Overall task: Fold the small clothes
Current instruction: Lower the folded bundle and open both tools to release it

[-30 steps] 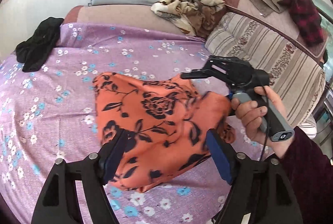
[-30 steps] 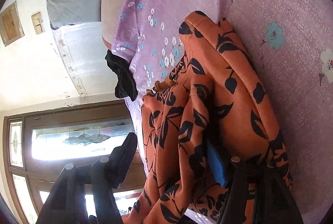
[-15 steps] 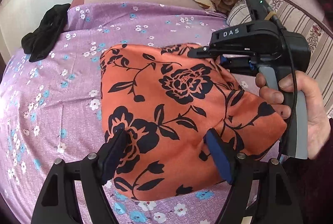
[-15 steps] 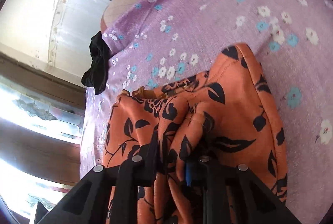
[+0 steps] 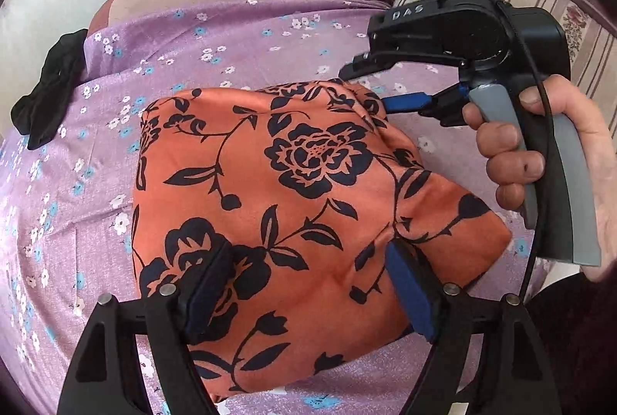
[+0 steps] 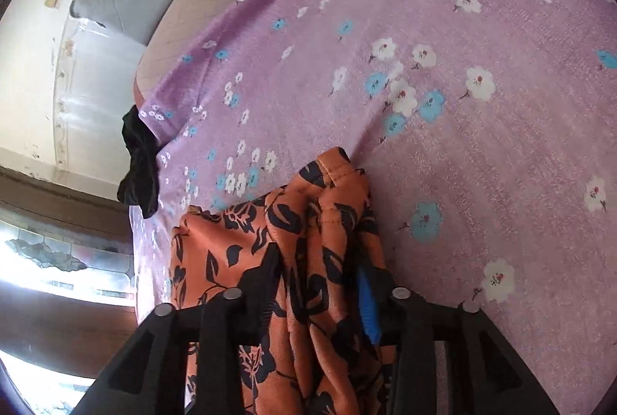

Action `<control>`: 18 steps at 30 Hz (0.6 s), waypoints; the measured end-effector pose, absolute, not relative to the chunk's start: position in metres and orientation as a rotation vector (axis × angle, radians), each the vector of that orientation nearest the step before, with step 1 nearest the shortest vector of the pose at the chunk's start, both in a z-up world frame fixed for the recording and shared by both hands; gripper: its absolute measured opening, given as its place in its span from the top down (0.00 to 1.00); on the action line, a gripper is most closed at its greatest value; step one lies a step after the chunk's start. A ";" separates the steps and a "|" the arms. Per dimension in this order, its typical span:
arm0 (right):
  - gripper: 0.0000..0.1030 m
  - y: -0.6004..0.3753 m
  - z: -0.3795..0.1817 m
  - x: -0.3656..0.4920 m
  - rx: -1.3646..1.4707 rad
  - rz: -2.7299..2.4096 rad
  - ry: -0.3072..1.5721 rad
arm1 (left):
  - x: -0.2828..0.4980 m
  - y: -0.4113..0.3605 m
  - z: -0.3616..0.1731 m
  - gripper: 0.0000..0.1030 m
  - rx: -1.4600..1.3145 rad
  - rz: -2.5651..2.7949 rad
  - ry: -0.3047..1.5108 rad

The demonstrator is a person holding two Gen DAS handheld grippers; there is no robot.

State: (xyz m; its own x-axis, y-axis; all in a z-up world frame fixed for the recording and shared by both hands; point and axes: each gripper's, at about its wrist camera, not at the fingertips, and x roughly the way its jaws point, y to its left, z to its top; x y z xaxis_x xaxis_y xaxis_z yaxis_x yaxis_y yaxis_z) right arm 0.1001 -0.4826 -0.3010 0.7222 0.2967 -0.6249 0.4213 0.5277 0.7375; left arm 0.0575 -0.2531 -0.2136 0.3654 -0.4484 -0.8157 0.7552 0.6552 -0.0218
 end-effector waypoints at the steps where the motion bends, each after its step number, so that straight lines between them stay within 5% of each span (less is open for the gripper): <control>1: 0.39 -0.484 -0.289 0.090 1.013 -0.098 0.749 | 0.058 -0.246 -0.210 0.21 0.363 -0.812 0.909; 7: 0.42 -0.472 -0.246 0.052 0.876 0.108 0.596 | 0.071 -0.189 -0.191 0.21 0.243 -0.722 0.870; 11: 0.61 -0.427 -0.247 0.034 0.833 0.322 0.686 | 0.084 -0.162 -0.193 0.21 0.247 -0.578 0.847; 18: 0.68 -0.383 -0.284 0.023 0.581 0.163 0.981 | 0.090 -0.161 -0.228 0.21 0.288 -0.525 0.862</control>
